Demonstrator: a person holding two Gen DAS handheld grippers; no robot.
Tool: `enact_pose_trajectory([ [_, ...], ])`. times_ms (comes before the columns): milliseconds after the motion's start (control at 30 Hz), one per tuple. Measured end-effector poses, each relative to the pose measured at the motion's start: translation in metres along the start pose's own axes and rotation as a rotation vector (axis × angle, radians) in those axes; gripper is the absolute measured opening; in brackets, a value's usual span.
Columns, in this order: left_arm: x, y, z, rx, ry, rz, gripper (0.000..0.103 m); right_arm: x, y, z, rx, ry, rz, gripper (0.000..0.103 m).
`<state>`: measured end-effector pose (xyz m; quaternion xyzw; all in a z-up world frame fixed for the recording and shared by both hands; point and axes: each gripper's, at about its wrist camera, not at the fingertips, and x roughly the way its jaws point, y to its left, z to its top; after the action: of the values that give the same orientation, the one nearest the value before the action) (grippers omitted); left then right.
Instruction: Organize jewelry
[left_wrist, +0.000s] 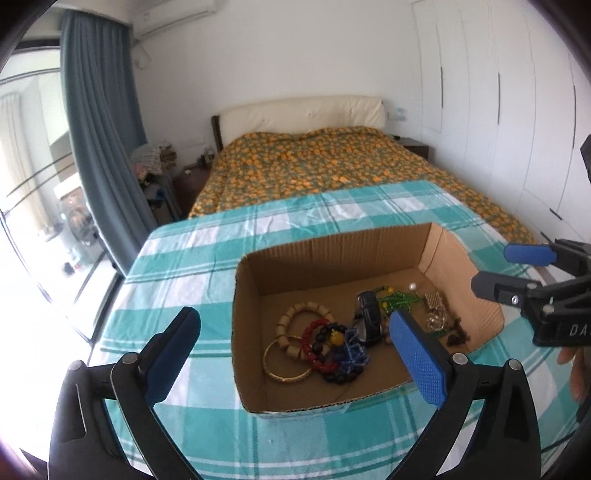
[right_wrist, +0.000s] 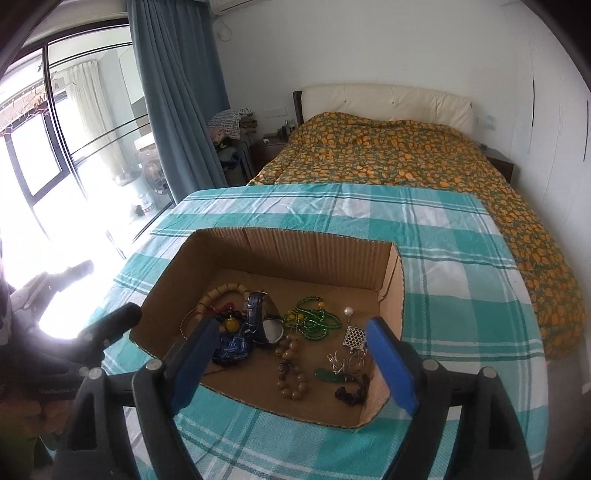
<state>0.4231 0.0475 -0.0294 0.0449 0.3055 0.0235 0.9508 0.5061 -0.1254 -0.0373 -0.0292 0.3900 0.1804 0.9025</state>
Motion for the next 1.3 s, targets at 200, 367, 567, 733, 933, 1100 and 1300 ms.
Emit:
enact_pose_trajectory([
  [200,-0.028,-0.005,0.009,-0.004,-0.005,0.062,0.102,-0.036,0.015,0.000,0.002,-0.041,-0.010,0.084],
  [367,-0.041,0.002,0.008,-0.058,0.056,0.023,0.102,-0.062,0.028,-0.003,-0.008,-0.061,-0.021,0.084],
  [567,-0.061,0.011,0.007,-0.103,0.075,0.022,0.103,-0.084,0.046,-0.007,-0.035,-0.078,-0.013,0.084],
  [733,-0.071,0.015,0.008,-0.112,0.071,0.032,0.103,-0.096,0.058,-0.006,-0.053,-0.084,-0.004,0.084],
  [933,-0.078,0.016,0.008,-0.116,0.063,0.051,0.103,-0.107,0.064,-0.008,-0.062,-0.096,0.002,0.084],
  [1100,-0.079,0.018,0.007,-0.126,0.067,0.057,0.103,-0.107,0.063,-0.008,-0.073,-0.093,0.004,0.084],
  [1300,-0.083,0.019,0.006,-0.124,0.067,0.063,0.103,-0.107,0.063,-0.009,-0.076,-0.093,0.008,0.084],
])
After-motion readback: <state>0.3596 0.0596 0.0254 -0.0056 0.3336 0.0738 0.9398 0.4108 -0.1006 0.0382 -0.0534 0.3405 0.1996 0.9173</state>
